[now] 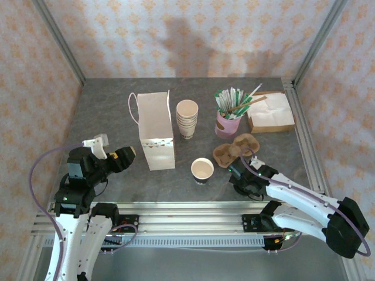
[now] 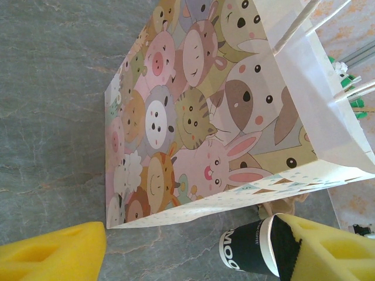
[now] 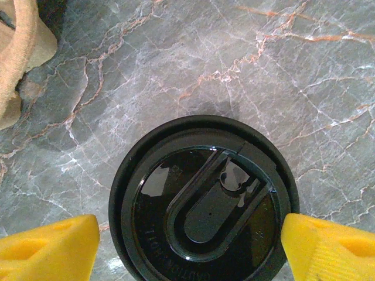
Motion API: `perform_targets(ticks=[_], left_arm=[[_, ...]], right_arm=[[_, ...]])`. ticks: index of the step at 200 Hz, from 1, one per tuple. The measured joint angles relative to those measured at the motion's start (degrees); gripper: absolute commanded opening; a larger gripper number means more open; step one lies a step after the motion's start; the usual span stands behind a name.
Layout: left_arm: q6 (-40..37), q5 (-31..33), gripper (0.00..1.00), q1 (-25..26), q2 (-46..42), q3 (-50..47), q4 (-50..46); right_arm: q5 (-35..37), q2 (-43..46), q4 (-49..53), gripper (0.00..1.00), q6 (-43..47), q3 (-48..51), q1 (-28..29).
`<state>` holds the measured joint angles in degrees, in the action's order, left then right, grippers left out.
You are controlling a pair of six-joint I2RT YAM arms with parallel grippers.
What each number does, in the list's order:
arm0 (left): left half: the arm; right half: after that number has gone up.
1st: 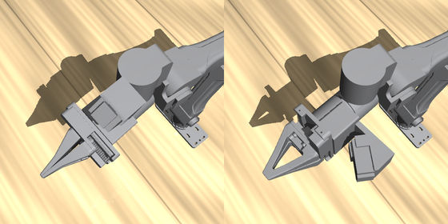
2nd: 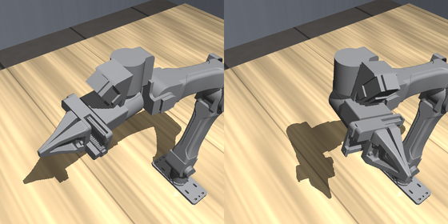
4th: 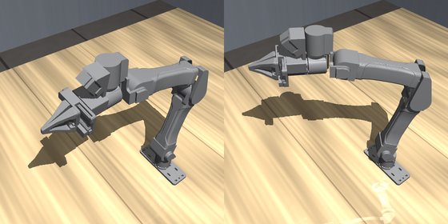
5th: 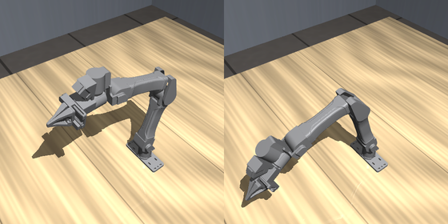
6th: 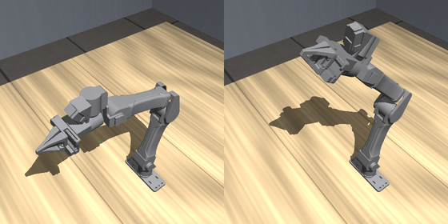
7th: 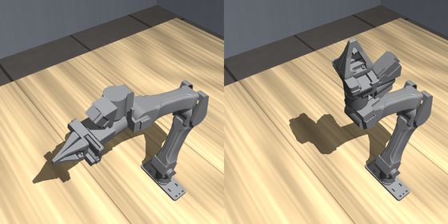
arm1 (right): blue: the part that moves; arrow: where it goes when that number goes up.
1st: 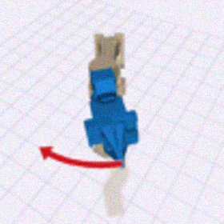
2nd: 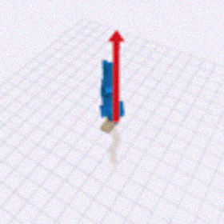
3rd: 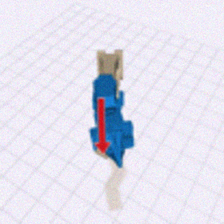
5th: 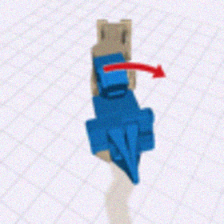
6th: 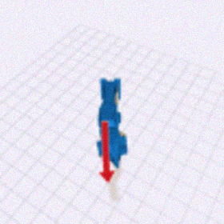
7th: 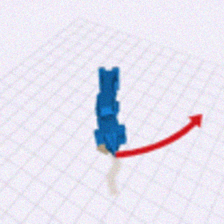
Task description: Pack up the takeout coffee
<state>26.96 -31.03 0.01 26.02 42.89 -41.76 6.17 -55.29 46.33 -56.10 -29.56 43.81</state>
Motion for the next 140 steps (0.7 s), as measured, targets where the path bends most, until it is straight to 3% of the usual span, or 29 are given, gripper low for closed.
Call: perform_targets(ticks=[140], left_arm=[[0.00,0.00,0.75,0.37,0.00,0.00,0.00]], right_arm=[[1.99,-1.62,2.12,0.92,1.22,-2.29,-0.15]])
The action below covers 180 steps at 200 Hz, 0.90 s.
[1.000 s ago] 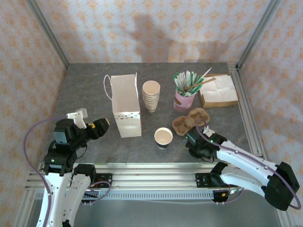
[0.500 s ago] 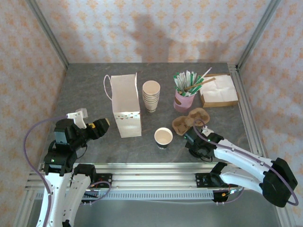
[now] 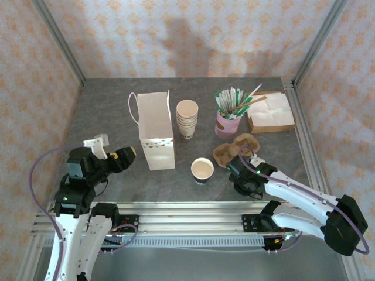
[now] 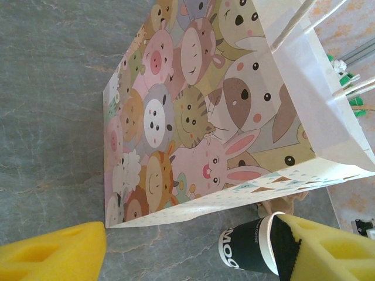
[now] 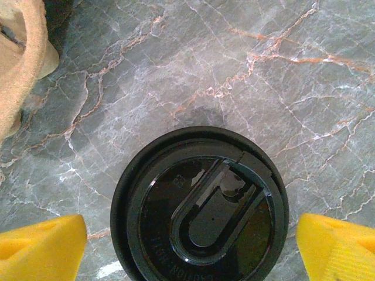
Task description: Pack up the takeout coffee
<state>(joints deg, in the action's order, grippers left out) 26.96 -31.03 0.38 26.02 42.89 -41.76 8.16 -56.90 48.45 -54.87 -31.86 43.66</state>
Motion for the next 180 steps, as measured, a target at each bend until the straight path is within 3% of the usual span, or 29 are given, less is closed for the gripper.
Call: perform_targets(ticks=[55,110,160,180], left_arm=[[0.00,0.00,0.75,0.00,0.00,-0.02,0.00],[0.02,0.00,0.75,0.00,0.00,-0.33,0.02],[0.00,0.00,0.75,0.00,0.00,-0.33,0.04],[0.00,0.00,0.75,0.00,0.00,-0.33,0.02]], right_arm=[[-0.09,-1.88,-0.31,0.81,-0.26,0.02,0.00],[-0.35,-3.74,-1.60,0.83,-1.53,0.17,0.00],[-1.16,-3.23,-4.85,0.75,-3.19,0.92,0.00],[-1.36,-3.13,-5.51,0.79,-3.56,0.90,0.00]])
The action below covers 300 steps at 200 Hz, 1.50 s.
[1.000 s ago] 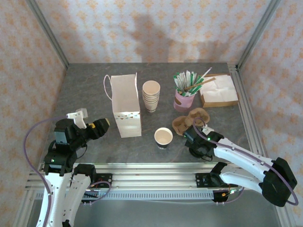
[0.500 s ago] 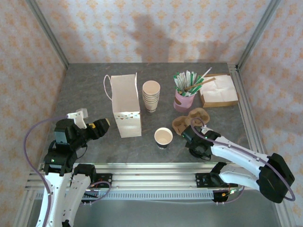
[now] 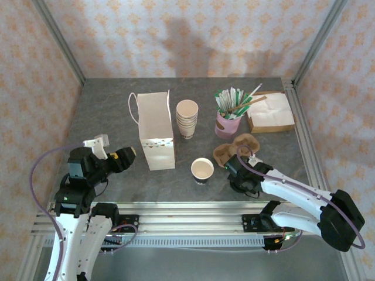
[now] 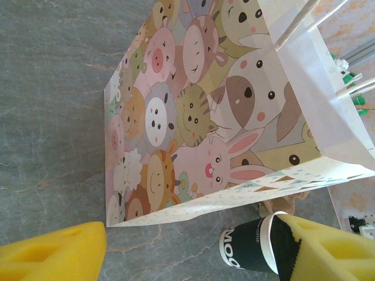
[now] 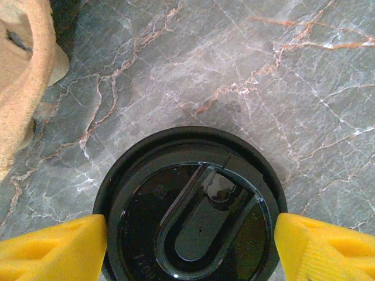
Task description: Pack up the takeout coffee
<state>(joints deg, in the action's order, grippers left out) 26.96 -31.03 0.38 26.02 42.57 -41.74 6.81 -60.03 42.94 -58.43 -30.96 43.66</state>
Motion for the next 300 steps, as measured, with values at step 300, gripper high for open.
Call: perform_targets(ticks=[300], left_arm=[[0.02,0.02,0.75,0.00,0.00,-0.04,0.00]], right_arm=[[-0.79,2.10,-2.95,0.75,-0.28,1.81,0.00]])
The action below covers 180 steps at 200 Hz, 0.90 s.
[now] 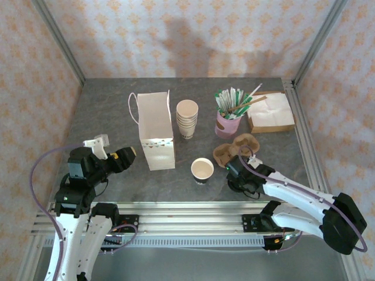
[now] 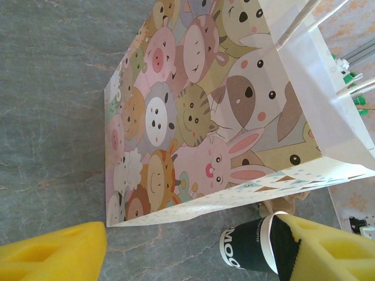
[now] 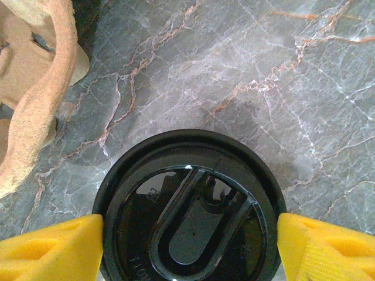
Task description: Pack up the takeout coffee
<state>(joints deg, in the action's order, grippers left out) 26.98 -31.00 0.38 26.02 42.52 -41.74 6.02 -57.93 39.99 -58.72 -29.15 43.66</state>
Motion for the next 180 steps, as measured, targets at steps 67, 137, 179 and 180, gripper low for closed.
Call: perform_targets(ticks=[67,137,179,180], left_arm=[[0.00,0.00,0.75,0.00,0.00,0.00,0.02],[0.00,0.00,0.75,0.00,0.00,0.00,0.00],[0.00,0.00,0.75,0.00,0.00,0.00,0.00],[0.00,0.00,0.75,0.00,0.00,0.00,0.00]], right_arm=[[-0.02,0.02,-2.56,0.76,-0.04,1.68,0.00],[0.15,0.33,-2.97,0.66,-0.22,1.73,0.00],[0.20,1.88,-0.09,0.64,0.44,1.07,0.00],[0.20,1.92,-0.02,0.64,0.44,1.03,0.00]])
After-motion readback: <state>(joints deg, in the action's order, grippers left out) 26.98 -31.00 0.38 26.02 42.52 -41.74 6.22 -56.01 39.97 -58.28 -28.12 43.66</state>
